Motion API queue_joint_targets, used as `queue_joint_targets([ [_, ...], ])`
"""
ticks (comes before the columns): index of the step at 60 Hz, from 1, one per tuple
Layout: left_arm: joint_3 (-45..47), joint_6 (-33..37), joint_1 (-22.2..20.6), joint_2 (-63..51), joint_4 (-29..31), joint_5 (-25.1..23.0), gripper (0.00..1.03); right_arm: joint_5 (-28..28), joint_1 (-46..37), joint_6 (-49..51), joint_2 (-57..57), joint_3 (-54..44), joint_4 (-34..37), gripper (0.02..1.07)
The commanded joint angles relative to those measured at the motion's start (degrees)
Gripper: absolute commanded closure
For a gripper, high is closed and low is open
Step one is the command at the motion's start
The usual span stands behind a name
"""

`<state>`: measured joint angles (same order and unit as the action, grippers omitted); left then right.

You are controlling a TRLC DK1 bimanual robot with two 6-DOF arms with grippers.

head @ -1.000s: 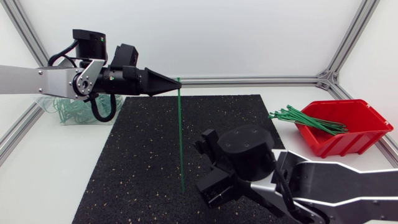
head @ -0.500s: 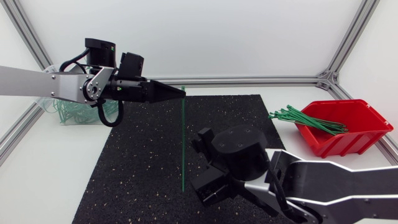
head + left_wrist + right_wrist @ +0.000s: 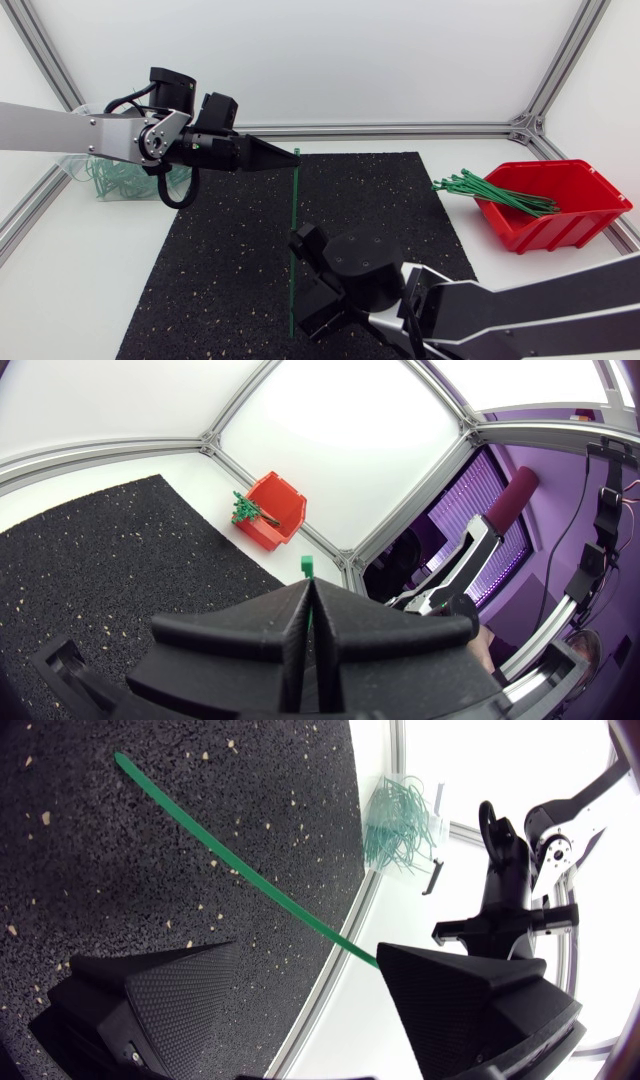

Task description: Take a green cable tie from the red box, thread the tail through the head to close it, then place it in the transparent bin on the left.

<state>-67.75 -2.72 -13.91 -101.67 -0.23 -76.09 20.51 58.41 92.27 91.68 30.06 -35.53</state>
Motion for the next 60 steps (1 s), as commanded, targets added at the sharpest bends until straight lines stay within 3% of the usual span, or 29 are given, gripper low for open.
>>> queue_joint_targets([
  [1,-2.13,1.05,0.9,0.68,1.02,-0.99,1.0,0.84,1.62,3.0,0.96,-1.76,-2.18,0.07],
  [9,-2.83,1.05,0.99,0.68,2.43,-0.99,1.0,1.46,3.55,4.5,2.28,-2.73,-5.96,0.08],
  [23,-4.76,1.05,0.82,0.33,5.5,-0.99,1.0,1.55,5.4,4.85,4.12,-3.08,-7.8,0.18],
  [44,-6.08,1.05,1.26,-0.64,7.88,-0.99,1.0,1.28,7.94,5.82,7.9,-3.78,-12.99,0.65],
  [60,-6.43,1.05,1.78,-0.55,9.02,-0.99,1.0,1.28,8.65,5.99,9.75,-3.61,-14.22,0.71],
])
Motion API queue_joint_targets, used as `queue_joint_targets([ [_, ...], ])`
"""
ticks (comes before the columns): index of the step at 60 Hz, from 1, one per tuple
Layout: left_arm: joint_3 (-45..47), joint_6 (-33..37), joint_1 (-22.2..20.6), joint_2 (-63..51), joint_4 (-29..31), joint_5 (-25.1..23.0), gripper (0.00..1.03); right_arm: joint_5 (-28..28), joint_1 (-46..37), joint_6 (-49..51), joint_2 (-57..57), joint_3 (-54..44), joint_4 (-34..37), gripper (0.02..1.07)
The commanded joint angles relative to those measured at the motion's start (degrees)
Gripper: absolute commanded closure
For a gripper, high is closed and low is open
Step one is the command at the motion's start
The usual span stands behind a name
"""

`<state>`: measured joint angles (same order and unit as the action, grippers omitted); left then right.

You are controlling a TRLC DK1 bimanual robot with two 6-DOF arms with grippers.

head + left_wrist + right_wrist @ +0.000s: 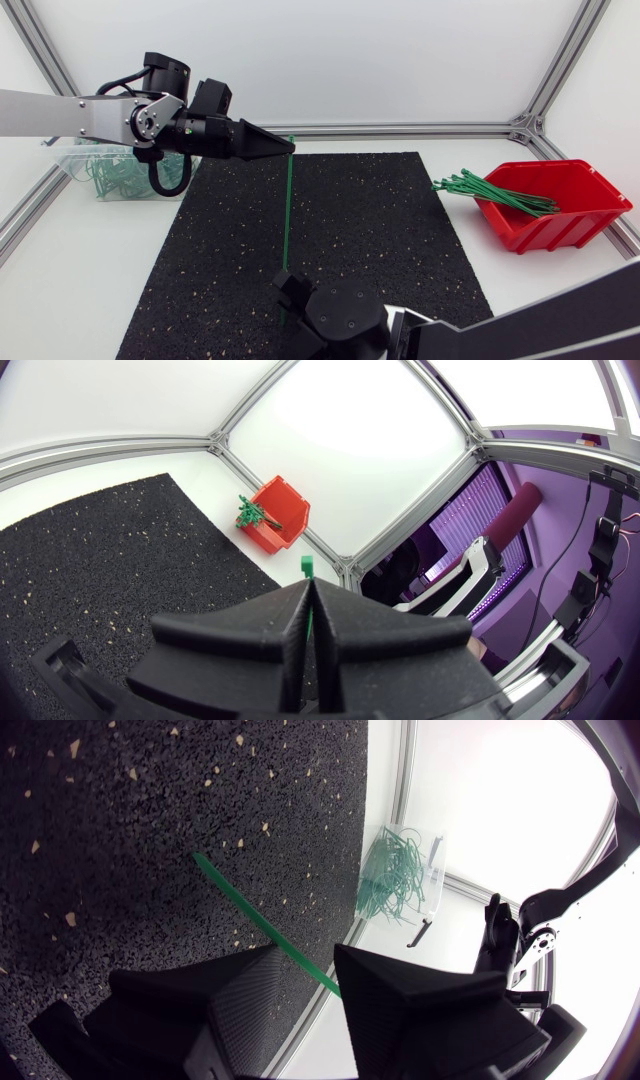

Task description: Take a green cable tie from the red box, thread the tail through the head to close it, then place it in the transparent bin on the left.

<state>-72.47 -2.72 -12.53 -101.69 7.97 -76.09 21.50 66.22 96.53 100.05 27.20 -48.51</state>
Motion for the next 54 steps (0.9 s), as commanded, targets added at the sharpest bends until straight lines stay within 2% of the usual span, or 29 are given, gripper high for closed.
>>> queue_joint_targets([
  [1,-1.8,1.05,0.41,-0.53,1.0,-0.99,1.0,0.3,0.93,1.73,1.64,-0.75,-1.5,0.71],
  [10,-1.98,1.05,0.32,-0.53,1.09,-0.99,1.0,0.39,1.72,1.73,3.05,-0.66,-2.64,0.72],
  [19,-2.06,1.05,0.49,-0.7,1.17,-0.99,1.0,0.12,2.08,1.64,3.4,-0.92,-2.9,0.78],
  [54,-2.77,1.05,1.11,-1.93,1.44,-0.99,1.0,0.12,1.72,1.47,-1.09,-3.56,-2.99,0.8],
])
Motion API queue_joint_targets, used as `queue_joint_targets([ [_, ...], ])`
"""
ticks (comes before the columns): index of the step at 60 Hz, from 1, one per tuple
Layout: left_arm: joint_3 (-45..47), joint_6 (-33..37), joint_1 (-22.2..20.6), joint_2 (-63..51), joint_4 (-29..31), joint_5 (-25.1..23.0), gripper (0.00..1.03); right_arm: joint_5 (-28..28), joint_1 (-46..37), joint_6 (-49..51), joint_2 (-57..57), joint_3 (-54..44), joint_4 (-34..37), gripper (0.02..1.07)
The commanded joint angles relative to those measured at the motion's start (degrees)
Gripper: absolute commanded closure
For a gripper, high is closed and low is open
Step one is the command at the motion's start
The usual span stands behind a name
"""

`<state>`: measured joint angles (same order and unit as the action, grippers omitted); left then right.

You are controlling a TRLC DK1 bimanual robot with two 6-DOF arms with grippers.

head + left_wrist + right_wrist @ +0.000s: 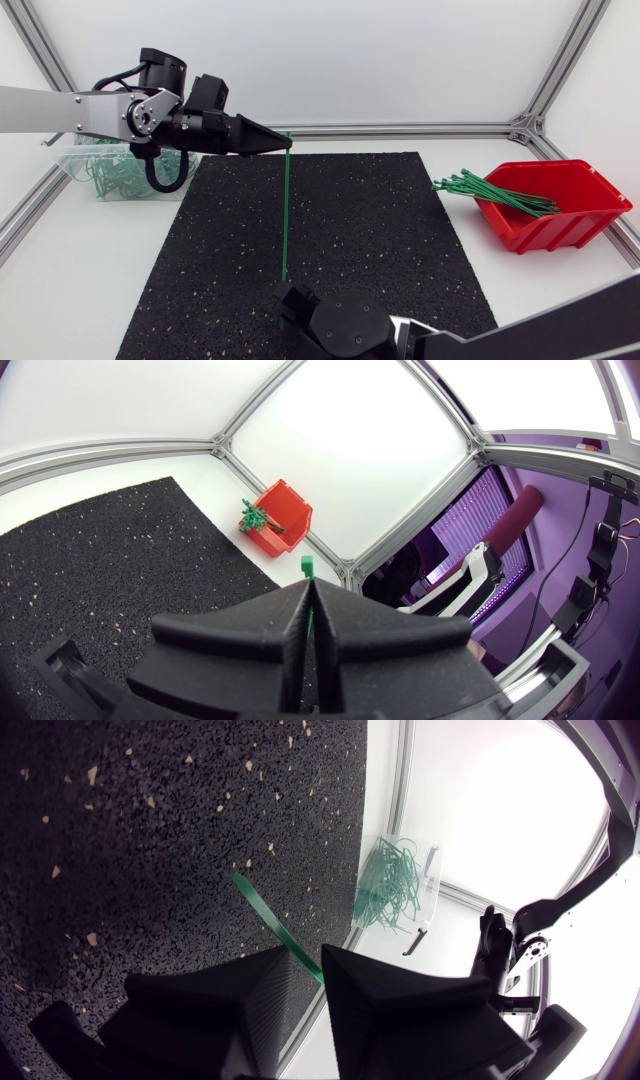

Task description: Take a green cable tie from the red box, thread the tail through the head to close it, then place it in the transparent bin on the left.

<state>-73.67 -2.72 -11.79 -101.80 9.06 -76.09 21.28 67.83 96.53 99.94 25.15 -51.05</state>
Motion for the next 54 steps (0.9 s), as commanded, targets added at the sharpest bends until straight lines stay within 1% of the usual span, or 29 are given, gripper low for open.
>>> queue_joint_targets([
  [1,-1.65,1.05,0.37,-1.82,0.34,-0.99,1.0,0.34,0.11,1.47,-1.06,-1.59,-0.46,0.82],
  [9,-1.74,1.05,0.45,-1.82,0.34,-0.99,1.0,0.34,0.28,1.29,-1.59,-2.29,-0.46,0.88],
  [48,-2.01,1.14,0.89,-1.74,0.34,-0.9,1.0,1.22,2.48,0.06,-5.11,-5.37,-0.28,0.89],
  [49,-1.92,1.23,0.89,-1.74,0.34,-0.9,1.0,1.22,2.57,-0.12,-5.37,-5.37,-0.19,0.9],
  [51,-1.57,1.67,0.89,-1.56,0.34,-0.9,1.0,1.22,2.57,-0.55,-6.16,-5.28,0.25,1.0],
  [52,-1.39,1.93,0.89,-1.38,0.34,-0.99,1.0,1.22,2.57,-0.91,-6.51,-5.28,0.33,1.02],
  [54,-0.77,2.55,0.81,-0.86,0.34,-0.99,1.0,1.22,2.57,-2.22,-7.66,-5.11,1.48,1.01],
])
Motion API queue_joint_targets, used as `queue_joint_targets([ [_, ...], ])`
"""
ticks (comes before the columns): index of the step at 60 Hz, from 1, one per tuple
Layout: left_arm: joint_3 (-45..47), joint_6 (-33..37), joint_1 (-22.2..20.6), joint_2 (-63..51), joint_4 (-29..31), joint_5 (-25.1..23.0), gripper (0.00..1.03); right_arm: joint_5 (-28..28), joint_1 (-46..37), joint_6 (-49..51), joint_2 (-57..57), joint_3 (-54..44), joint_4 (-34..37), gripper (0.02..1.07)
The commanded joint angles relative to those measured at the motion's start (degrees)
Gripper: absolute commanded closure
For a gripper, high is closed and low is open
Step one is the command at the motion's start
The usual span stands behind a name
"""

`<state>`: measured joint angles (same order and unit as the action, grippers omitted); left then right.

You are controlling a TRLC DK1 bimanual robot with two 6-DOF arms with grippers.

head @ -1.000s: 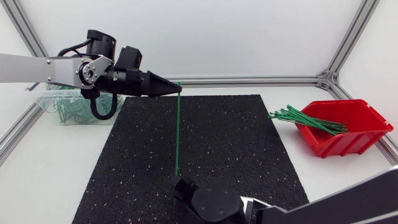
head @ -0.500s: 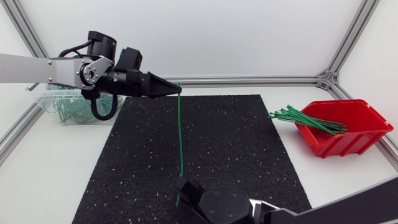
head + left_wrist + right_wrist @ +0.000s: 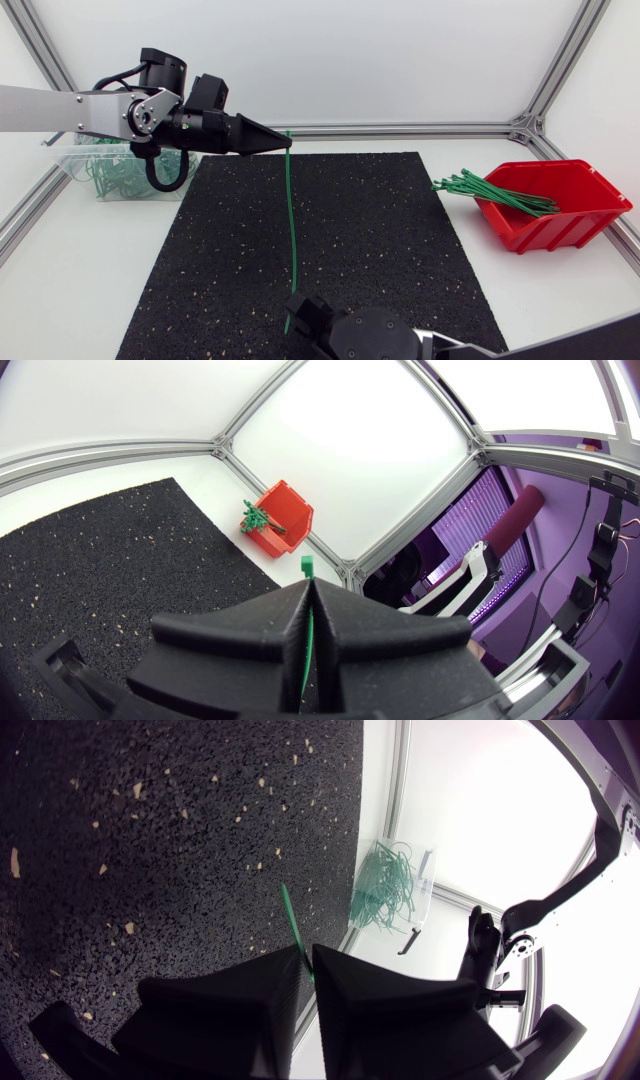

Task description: Take a green cable tie from the red box, thread the tail through the head to close it, then place it in the transparent bin on the left.

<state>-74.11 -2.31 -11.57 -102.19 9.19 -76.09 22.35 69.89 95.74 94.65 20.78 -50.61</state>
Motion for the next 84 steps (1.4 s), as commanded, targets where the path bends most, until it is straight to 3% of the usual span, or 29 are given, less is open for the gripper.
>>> queue_joint_targets([
  [1,-0.07,2.39,0.59,-0.29,0.21,-0.99,1.0,0.15,0.51,-2.05,-2.89,-0.56,1.65,1.02],
  [16,2.39,5.56,-0.47,0.85,-0.23,-0.9,1.0,-1.96,-0.98,-12.95,-8.17,2.34,11.67,1.01],
  [30,5.11,7.49,-2.31,2.52,-0.4,-0.81,1.0,-11.01,-4.76,-34.05,-15.9,12.27,36.28,1.01],
  [40,8.01,8.81,-3.81,6.22,-0.49,-0.11,1.0,-23.93,-11.0,-47.84,-18.8,21.24,53.95,1.01],
  [57,14.43,9.69,-5.83,14.3,-1.46,2.71,1.0,-47.22,-21.9,-62.7,-16.17,33.98,76.98,1.02],
  [62,16.45,9.6,-6.44,16.76,-1.9,3.41,1.0,-51.62,-23.92,-64.28,-15.9,36.0,81.46,1.01],
  [72,20.58,8.63,-8.11,20.01,-5.76,5.43,1.0,-58.21,-25.41,-68.94,-14.5,40.57,91.3,1.01],
  [84,26.21,0.37,-10.4,21.16,-19.47,8.59,1.0,-63.13,-25.59,-70.61,-14.06,45.58,101.32,1.01],
])
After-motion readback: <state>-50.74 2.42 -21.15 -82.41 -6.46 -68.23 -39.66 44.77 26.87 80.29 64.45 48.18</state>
